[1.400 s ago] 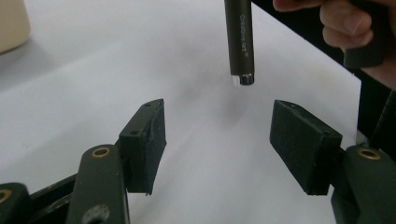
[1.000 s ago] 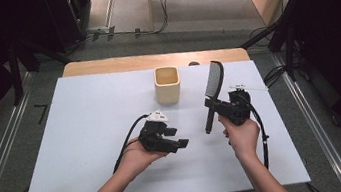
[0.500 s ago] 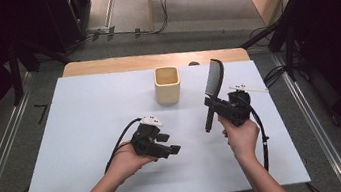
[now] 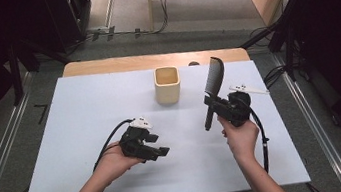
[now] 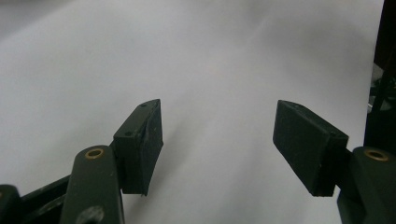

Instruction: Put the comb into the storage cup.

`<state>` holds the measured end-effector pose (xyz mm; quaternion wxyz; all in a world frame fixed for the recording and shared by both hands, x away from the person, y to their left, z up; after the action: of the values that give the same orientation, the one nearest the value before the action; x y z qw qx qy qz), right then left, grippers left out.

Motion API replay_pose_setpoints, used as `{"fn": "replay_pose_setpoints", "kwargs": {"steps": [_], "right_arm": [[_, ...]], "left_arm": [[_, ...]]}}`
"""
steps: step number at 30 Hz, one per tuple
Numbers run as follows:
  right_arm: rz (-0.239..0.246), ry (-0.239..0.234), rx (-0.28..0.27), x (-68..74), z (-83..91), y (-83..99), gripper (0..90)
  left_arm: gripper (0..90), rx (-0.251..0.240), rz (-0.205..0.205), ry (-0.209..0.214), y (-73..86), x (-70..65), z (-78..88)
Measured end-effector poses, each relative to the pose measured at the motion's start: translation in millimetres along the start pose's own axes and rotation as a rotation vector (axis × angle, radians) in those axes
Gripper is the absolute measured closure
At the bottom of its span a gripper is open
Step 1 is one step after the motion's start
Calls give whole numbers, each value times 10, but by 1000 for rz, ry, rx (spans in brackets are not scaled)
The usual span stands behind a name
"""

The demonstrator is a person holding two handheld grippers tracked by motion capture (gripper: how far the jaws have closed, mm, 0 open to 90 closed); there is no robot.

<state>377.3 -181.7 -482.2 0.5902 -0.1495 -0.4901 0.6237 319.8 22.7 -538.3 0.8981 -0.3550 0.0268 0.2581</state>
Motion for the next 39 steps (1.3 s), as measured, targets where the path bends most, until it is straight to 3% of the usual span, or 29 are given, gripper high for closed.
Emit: {"fn": "replay_pose_setpoints", "kwargs": {"steps": [4, 15, 24, 39], "right_arm": [[8, 0, -13, 1, 10, -18, 699], [34, 2, -36, 35, 13, -42, 699], [39, -1, -39, 43, 12, -62, 699], [74, 9, -89, 111, -10, -163, 698]], "left_arm": [[343, 18, -23, -6, 69, 12, 21], [343, 14, -27, -14, 196, 50, 132], [343, 0, -6, -24, 278, 118, 233], [343, -6, 19, -68, 415, 215, 385]]}}
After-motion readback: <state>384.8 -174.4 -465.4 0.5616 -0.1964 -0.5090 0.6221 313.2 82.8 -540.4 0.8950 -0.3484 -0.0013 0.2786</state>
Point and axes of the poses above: each handheld gripper's, and its own axes: z roughly backward along the jaws, y roughly out of its underside, x roughly to its left, the point moved 10 cm from there along -z, roughly forward along the jaws, and after that the axes turned 1 degree about -y, right-handed, at the moved point
